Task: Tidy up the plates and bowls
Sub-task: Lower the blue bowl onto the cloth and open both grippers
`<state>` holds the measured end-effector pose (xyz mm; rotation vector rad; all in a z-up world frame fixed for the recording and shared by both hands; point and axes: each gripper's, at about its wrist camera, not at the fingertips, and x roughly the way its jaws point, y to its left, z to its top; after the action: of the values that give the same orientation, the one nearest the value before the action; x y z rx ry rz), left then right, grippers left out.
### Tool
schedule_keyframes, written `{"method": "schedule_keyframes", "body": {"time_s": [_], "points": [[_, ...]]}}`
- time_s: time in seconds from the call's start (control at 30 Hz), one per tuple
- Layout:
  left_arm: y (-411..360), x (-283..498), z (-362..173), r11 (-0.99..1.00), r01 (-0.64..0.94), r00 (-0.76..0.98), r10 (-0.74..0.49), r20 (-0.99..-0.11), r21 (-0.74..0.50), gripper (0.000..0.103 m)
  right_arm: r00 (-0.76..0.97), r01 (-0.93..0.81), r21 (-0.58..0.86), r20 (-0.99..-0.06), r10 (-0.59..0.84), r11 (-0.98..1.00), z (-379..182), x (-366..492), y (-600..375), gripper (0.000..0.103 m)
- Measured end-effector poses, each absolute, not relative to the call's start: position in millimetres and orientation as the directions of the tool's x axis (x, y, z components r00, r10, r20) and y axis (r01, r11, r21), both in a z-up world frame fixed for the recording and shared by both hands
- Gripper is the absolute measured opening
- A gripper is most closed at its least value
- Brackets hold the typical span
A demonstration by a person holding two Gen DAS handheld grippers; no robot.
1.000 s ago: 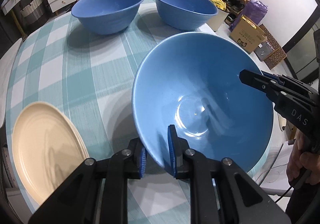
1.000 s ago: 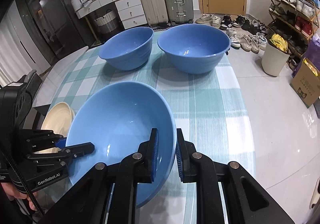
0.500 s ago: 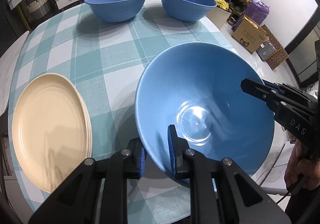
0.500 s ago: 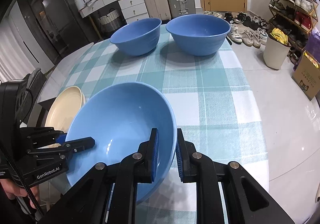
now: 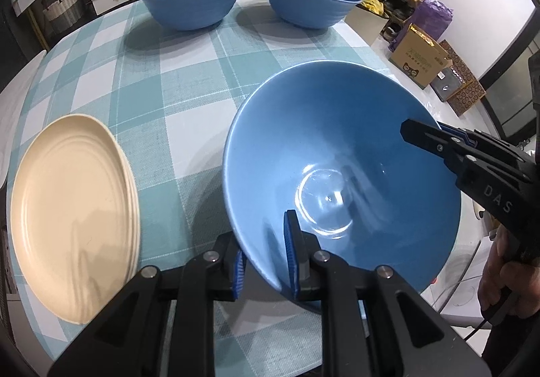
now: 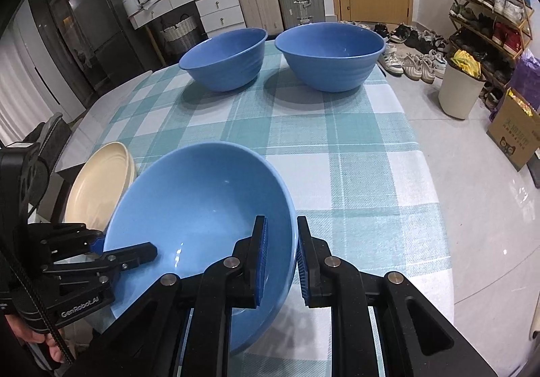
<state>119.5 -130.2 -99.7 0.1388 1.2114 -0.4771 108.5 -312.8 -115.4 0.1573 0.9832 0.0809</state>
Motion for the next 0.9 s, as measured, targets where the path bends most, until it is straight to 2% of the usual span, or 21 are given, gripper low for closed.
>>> {"method": "schedule_keyframes", "body": {"time_s": [0.27,0.43,0.47,0.5,0.53,0.57,0.63,0.7,0.87,0.9], "points": [[-132,119,-95,0.896,0.424,0.309,-0.282,-0.908,-0.133,0.02,0.556,0.005,0.159,-0.821,0.129,0.987,-118,108,-319,0.017],[-124,121,-88,0.899,0.406,0.322,-0.306,-0.896,-0.161,0.025,0.581,0.056,0.1,-0.812,0.049,0.993,-109,104,-320,0.023],[-122,122,-86,0.901,0.401,0.328,-0.307,-0.893,-0.162,0.028,0.596,0.061,0.1,-0.802,0.044,0.993,-105,103,-322,0.028],[-120,122,-85,0.903,0.397,0.332,-0.306,-0.892,-0.162,0.038,0.61,0.069,0.101,-0.792,0.038,0.993,-101,101,-323,0.031],[-119,122,-84,0.906,0.391,0.339,-0.306,-0.89,-0.162,0.049,0.621,0.075,0.104,-0.783,0.035,0.992,-97,100,-325,0.04],[-115,123,-81,0.911,0.379,0.353,-0.304,-0.885,-0.162,0.049,0.638,0.08,0.111,-0.769,0.035,0.991,-93,99,-327,0.054],[-111,123,-76,0.914,0.368,0.374,-0.315,-0.872,-0.173,0.049,0.665,0.09,0.115,-0.747,0.026,0.989,-86,96,-330,0.063],[-106,125,-72,0.918,0.354,0.387,-0.317,-0.866,-0.178,0.049,0.677,0.091,0.122,-0.735,0.028,0.988,-78,94,-332,0.064],[-96,122,-54,0.93,0.328,0.463,-0.31,-0.83,-0.164,0.05,0.722,0.058,0.151,-0.689,0.063,0.987,-57,86,-331,0.082],[-96,121,-51,0.932,0.327,0.478,-0.304,-0.824,-0.154,0.05,0.731,0.049,0.151,-0.679,0.068,0.987,-54,84,-329,0.082]]}}
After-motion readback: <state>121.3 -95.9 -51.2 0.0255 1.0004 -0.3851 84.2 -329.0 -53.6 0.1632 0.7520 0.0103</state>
